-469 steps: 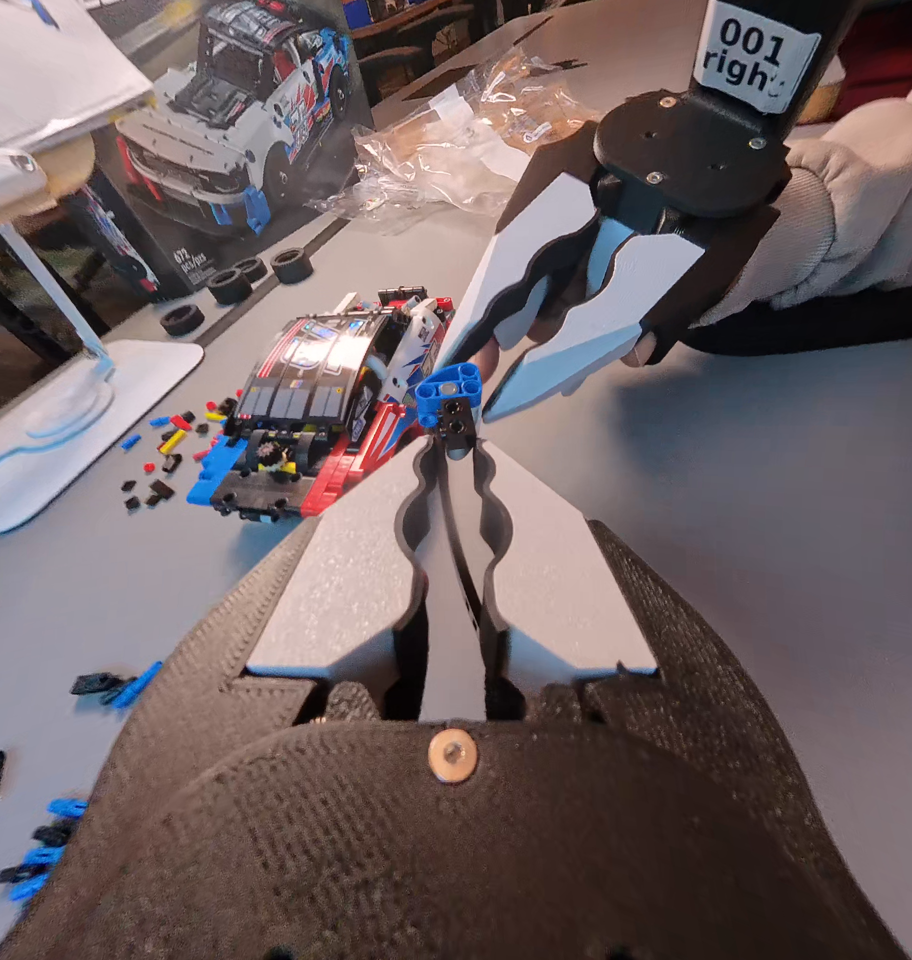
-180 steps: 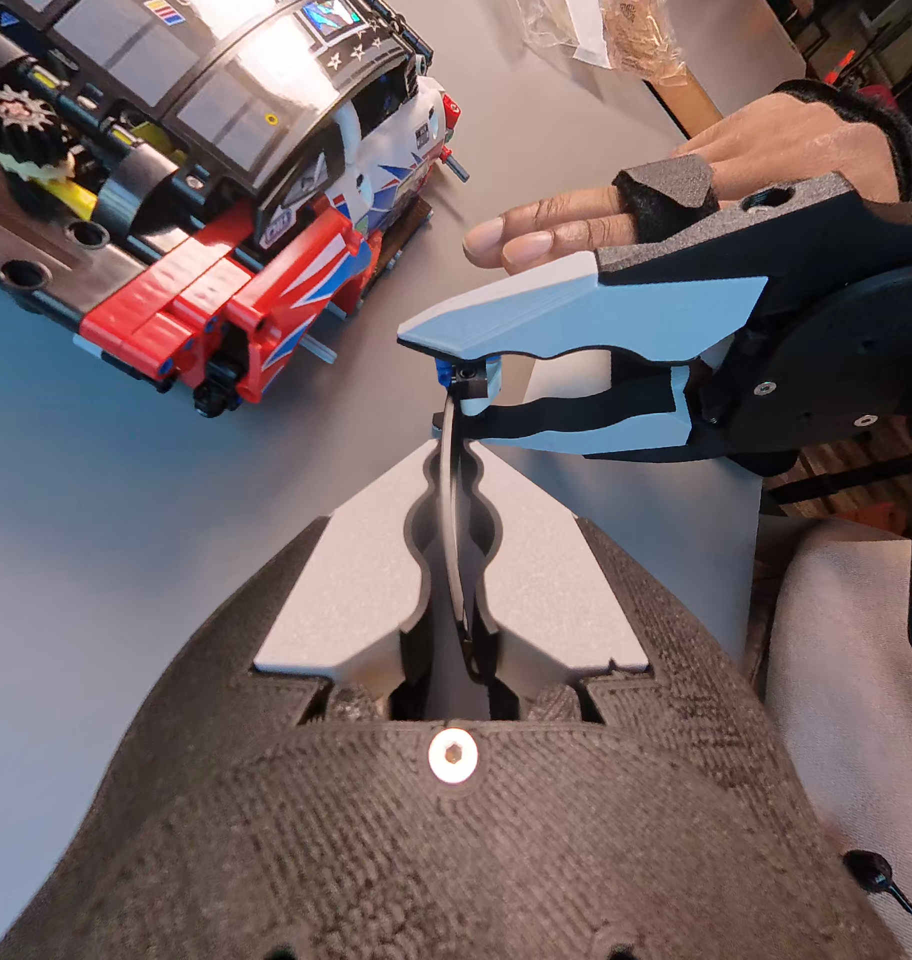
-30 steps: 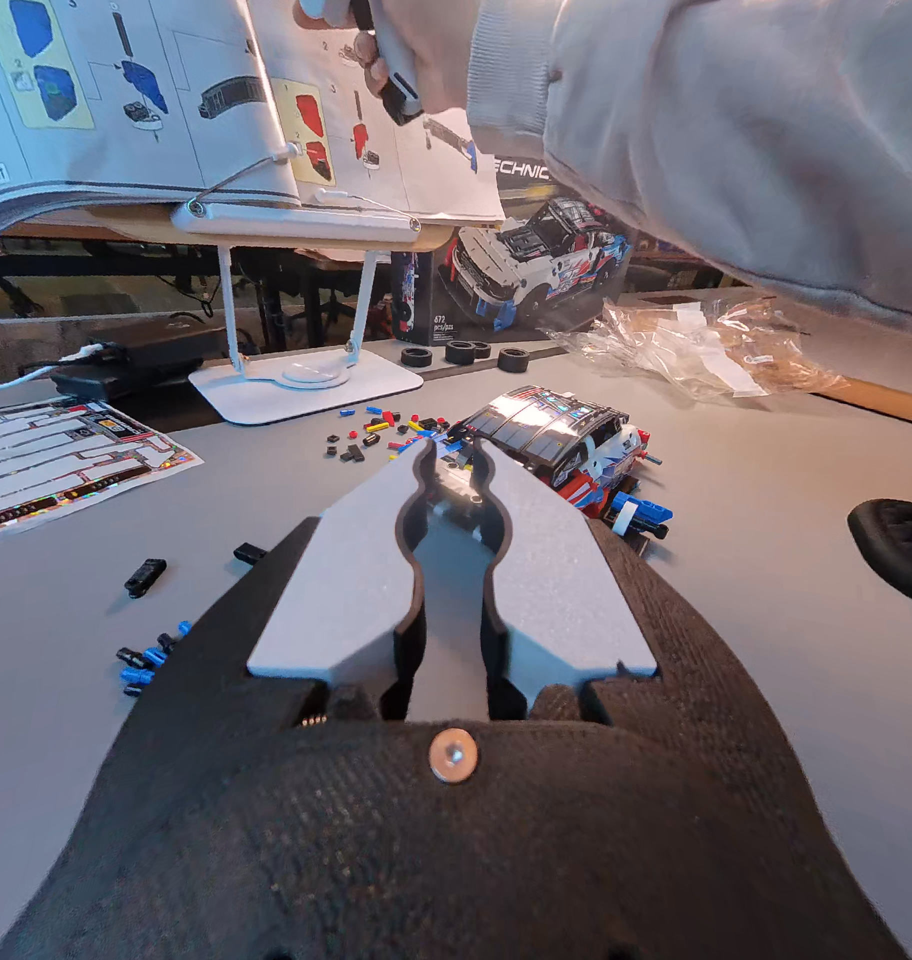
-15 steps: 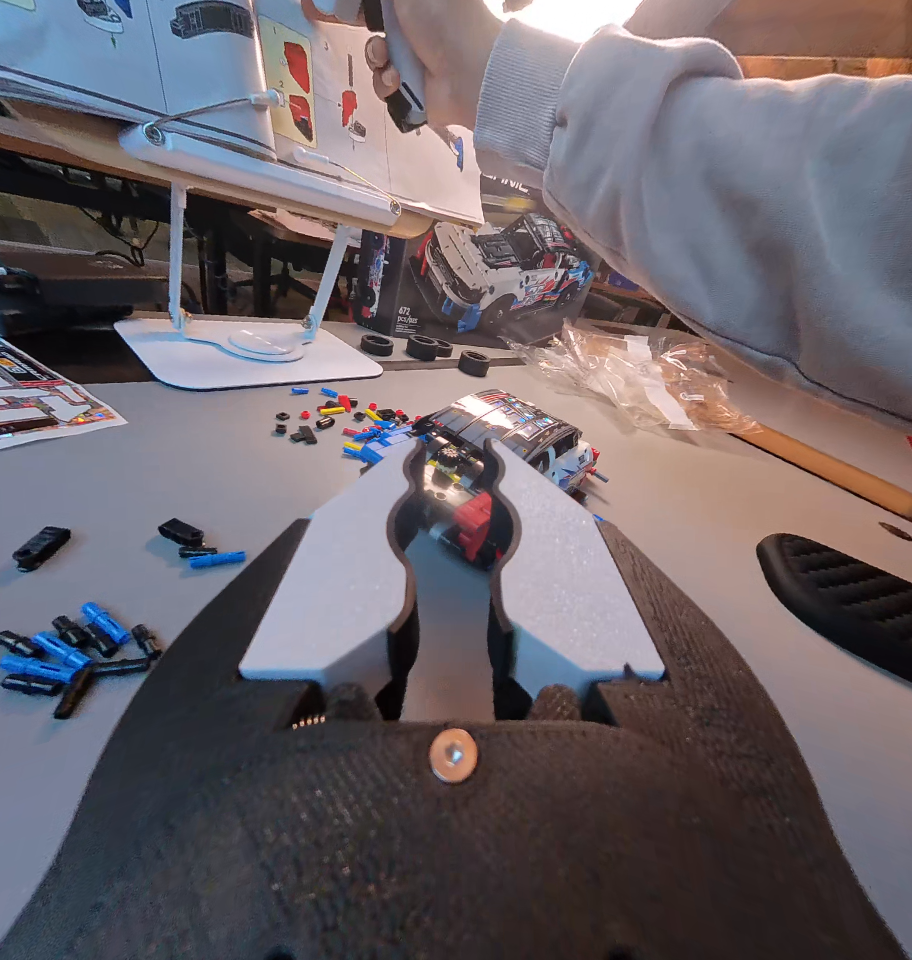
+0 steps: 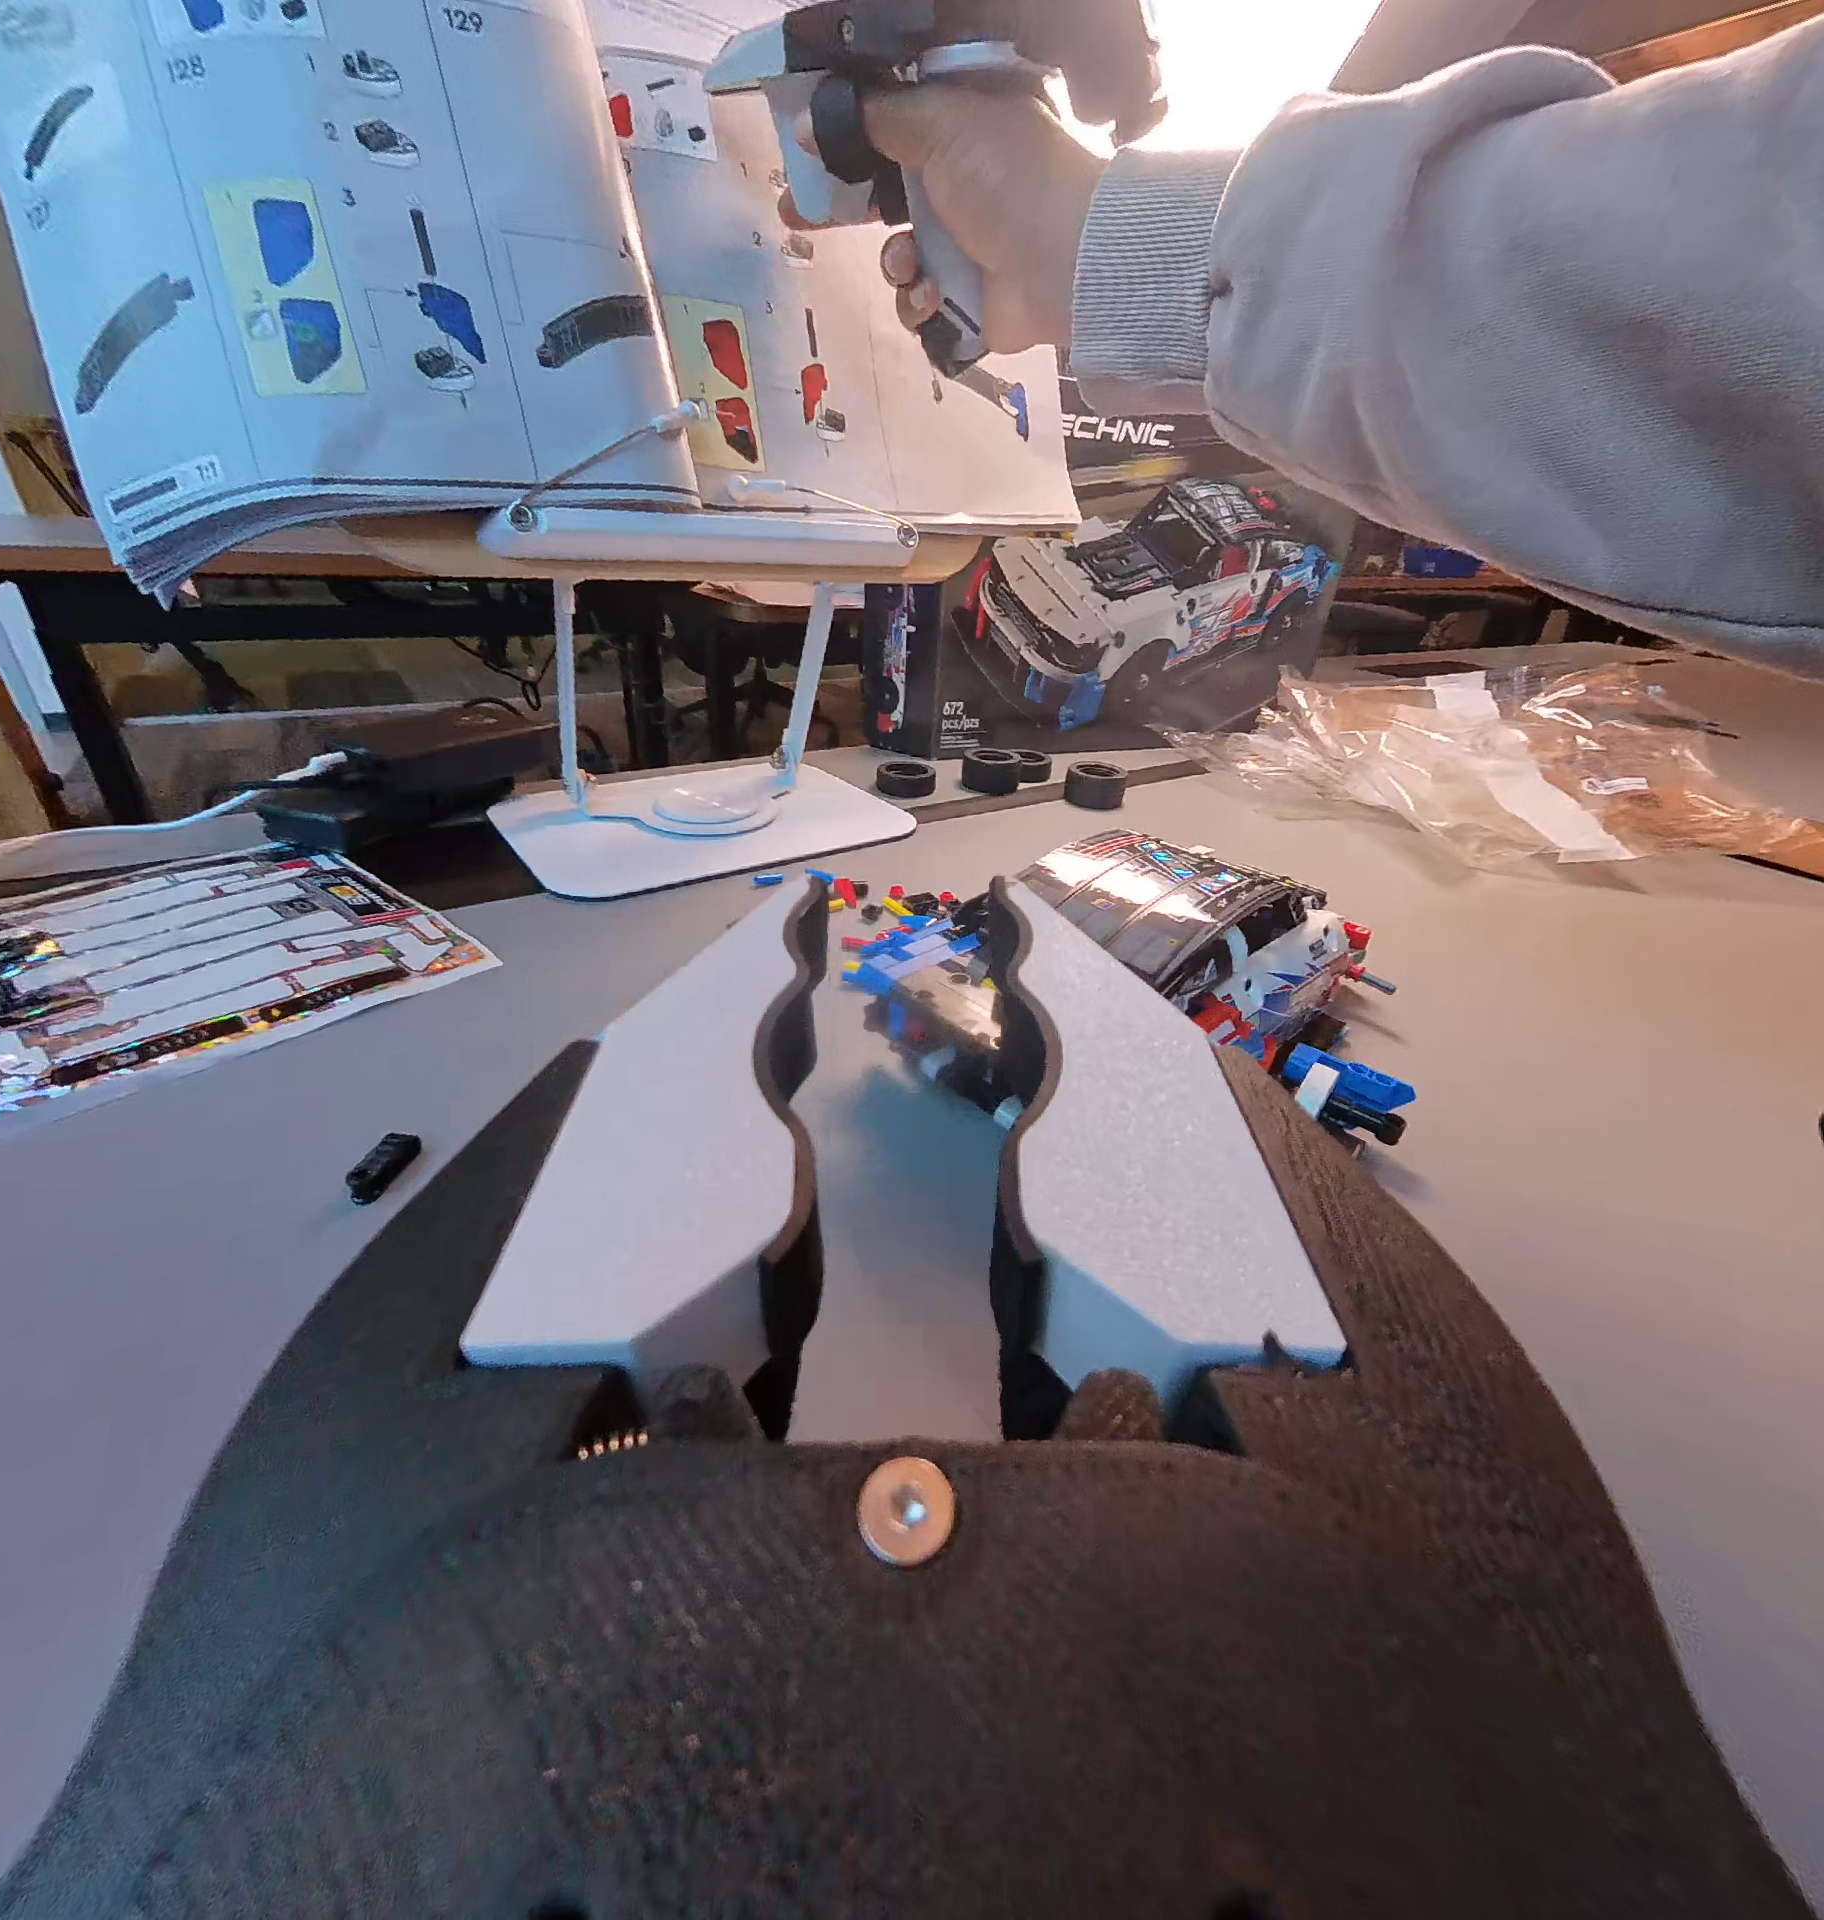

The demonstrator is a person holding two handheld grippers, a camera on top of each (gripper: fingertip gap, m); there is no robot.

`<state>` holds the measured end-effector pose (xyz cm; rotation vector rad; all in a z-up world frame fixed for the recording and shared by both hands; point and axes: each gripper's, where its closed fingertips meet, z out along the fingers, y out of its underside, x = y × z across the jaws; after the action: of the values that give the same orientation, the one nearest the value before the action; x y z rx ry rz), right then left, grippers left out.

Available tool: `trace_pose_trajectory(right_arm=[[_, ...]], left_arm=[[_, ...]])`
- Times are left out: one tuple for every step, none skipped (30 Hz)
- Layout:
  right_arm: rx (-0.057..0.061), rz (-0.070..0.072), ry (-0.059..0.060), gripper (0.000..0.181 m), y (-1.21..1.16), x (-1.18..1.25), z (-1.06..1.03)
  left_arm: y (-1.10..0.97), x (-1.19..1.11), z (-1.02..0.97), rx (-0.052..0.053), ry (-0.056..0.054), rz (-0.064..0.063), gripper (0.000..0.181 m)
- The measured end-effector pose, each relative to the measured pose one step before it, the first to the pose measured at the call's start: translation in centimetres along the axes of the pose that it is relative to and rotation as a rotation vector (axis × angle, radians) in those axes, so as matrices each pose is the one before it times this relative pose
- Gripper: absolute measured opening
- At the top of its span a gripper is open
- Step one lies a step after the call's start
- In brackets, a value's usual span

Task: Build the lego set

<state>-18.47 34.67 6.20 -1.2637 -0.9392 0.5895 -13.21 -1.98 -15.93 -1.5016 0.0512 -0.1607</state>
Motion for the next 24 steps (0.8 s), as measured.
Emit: trace_pose_trajectory(right_arm=[[-0.0008,-0.0096,-0.0088,0.000,-0.127,-0.143,0.004],[-0.0020,-0.0027,-0.0042,0.000,-0.103,-0.099,0.026],[0.0032,0.0017,-0.0049,0.000,-0.161,-0.126,0.013],[-0.0008,0.0051,-0.0045,0.000,-0.060,-0.135,0.067],[-0.0131,0.0006,-0.0009,0.000,0.165,-0.096,0.102],[-0.0149,-0.0115,0.0161,0.000,0.264,0.136,0.081],[-0.0074,-0.0183,0.0163,0.000,0.216,0.146,0.028],[0.0030,-0.0129,0.0018,0.000,0.121,-0.031,-0.038],[0.0066,-0.0016,0.0027,0.000,0.068,0.022,-0.082],[0.0077,0.0044,0.0011,0.000,0.081,0.018,-0.103],[0.0043,0.0073,-0.0052,0.000,0.149,-0.088,-0.088],[-0.0007,0.0057,-0.0085,0.000,0.238,-0.165,-0.052],[-0.0044,-0.0027,-0.0080,0.000,0.275,-0.217,-0.022],[-0.0059,-0.0139,-0.0007,0.000,0.299,-0.190,-0.004],[-0.0056,-0.0206,-0.0031,0.000,0.293,-0.266,0.019],[-0.0051,-0.0203,-0.0085,0.000,0.283,-0.367,0.051],[-0.0035,-0.0179,0.0044,0.000,0.231,-0.176,0.067],[0.0005,-0.0151,0.0047,0.000,0.138,-0.137,0.098],[0.0021,-0.0072,0.0033,0.000,0.055,-0.115,0.091],[0.0014,0.0013,0.0044,0.000,0.023,-0.026,0.081],[0.0023,0.0047,0.0010,0.000,0.010,-0.020,0.050],[0.0023,0.0052,0.0038,0.000,-0.014,0.087,0.014],[0.0026,0.0041,0.0106,0.000,0.004,0.246,-0.040],[0.0017,0.0040,0.0070,0.000,0.023,0.241,-0.076]], left_arm=[[0.081,-0.176,0.006,-0.0045,-0.0081,-0.0021,0.029],[0.073,-0.077,0.022,-0.0045,-0.0034,-0.0027,0.030],[0.021,0.023,0.020,-0.0014,0.0012,-0.0014,0.031],[0.006,0.108,0.039,0.0001,0.0037,0.0013,0.031],[0.075,0.189,0.062,-0.0030,0.0074,0.0032,0.031],[0.095,0.210,0.086,-0.0051,0.0092,0.0015,0.031],[0.049,0.178,0.087,-0.0029,0.0086,-0.0019,0.031],[-0.034,0.153,0.065,0.0005,0.0082,-0.0052,0.031],[-0.050,0.134,0.063,0.0013,0.0088,-0.0083,0.031],[-0.075,0.113,0.042,0.0012,0.0096,-0.0117,0.031],[-0.117,0.128,-0.003,0.0038,0.0104,-0.0133,0.031],[-0.143,0.112,-0.039,0.0056,0.0094,-0.0102,0.031],[-0.116,0.021,-0.055,0.0044,0.0051,-0.0039,0.032],[-0.088,-0.069,-0.064,0.0025,0.0005,0.0025,0.032],[-0.090,-0.166,-0.070,0.0012,-0.0042,0.0086,0.032],[-0.133,-0.209,-0.101,0.0023,-0.0081,0.0144,0.032],[-0.166,-0.174,-0.109,0.0041,-0.0075,0.0167,0.032],[-0.157,-0.110,-0.128,0.0041,-0.0050,0.0141,0.032],[-0.161,-0.040,-0.115,0.0038,-0.0030,0.0104,0.032],[-0.141,-0.009,-0.095,0.0038,-0.0021,0.0082,0.032],[-0.104,-0.012,-0.067,0.0027,-0.0017,0.0068,0.032],[-0.059,-0.022,-0.026,0.0005,-0.0018,0.0050,0.032],[0.002,-0.064,-0.009,-0.0016,-0.0032,0.0029,0.032],[0.037,-0.104,0.005,-0.0026,-0.0040,0.0005,0.032]])
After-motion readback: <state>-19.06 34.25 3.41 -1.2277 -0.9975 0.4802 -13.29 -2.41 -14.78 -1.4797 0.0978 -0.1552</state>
